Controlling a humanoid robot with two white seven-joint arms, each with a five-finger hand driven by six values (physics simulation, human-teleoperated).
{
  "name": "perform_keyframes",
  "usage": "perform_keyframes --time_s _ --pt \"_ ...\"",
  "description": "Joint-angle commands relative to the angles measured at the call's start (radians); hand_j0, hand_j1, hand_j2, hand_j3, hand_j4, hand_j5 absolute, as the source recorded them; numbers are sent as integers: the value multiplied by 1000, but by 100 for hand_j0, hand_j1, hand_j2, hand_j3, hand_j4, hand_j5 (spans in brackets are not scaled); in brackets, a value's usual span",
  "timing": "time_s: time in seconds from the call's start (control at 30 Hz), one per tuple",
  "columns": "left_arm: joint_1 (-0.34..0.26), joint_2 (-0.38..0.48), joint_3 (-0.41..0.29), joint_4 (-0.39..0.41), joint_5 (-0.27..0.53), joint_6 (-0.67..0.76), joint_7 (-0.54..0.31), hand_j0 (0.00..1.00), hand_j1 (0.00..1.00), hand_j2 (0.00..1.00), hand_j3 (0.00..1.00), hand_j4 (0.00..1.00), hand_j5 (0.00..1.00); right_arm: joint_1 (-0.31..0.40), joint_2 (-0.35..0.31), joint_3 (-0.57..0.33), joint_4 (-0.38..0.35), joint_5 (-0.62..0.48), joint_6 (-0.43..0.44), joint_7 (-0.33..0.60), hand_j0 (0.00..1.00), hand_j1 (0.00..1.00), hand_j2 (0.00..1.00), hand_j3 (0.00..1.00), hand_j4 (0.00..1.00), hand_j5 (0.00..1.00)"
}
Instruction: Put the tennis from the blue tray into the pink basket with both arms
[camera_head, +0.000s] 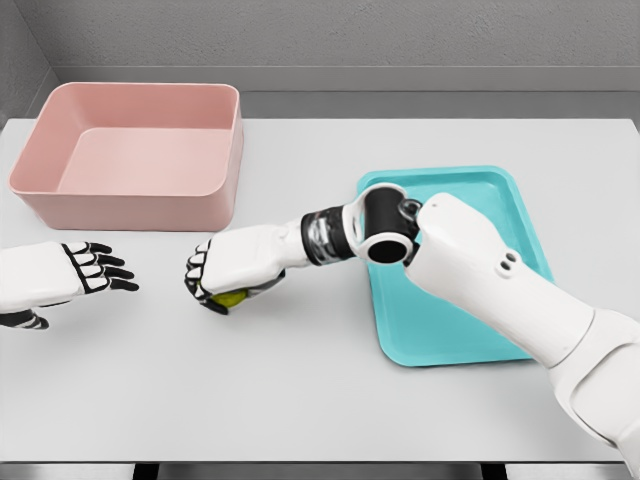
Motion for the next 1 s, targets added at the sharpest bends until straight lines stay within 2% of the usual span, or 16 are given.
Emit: perform_keyframes --time_s 0.0,0.23,0.43,0.47,0.53,0.57,0.63,0.87,0.9,0.97 --pt "0 2 0 0 4 1 1 100 100 100 100 100 100 0 39 8 36 11 4 -2 32 32 32 32 32 32" --pt "0 2 0 8 4 1 1 100 100 100 100 100 100 -3 117 8 180 39 4 -2 32 32 32 32 32 32" --pt "0 4 0 8 5 1 1 100 100 100 100 100 100 -11 119 7 205 40 4 -2 33 33 33 33 33 33" --pt "0 4 0 8 5 1 0 100 100 100 100 100 100 -11 119 7 203 40 4 -2 38 38 38 38 38 38" --pt "-2 2 0 8 5 1 1 100 100 100 100 100 100 -11 117 -1 202 39 4 -2 81 81 81 81 81 81" --pt "-2 2 0 8 5 1 1 100 100 100 100 100 100 -11 119 -2 200 39 4 -2 89 89 89 89 89 89" --pt "-2 1 0 8 5 1 0 100 100 100 100 100 100 -11 119 -2 200 40 4 -2 98 98 98 98 98 98" --pt "-2 2 0 8 5 1 0 100 100 100 100 100 100 -12 105 -7 191 33 4 -2 99 99 99 99 99 99" --pt "0 2 0 8 5 1 0 100 100 100 100 100 100 -12 87 -16 177 28 4 -2 99 99 99 99 99 99" --pt "-2 2 0 8 5 1 1 100 100 100 100 100 100 -11 39 -52 82 27 4 -2 99 99 99 99 99 99"
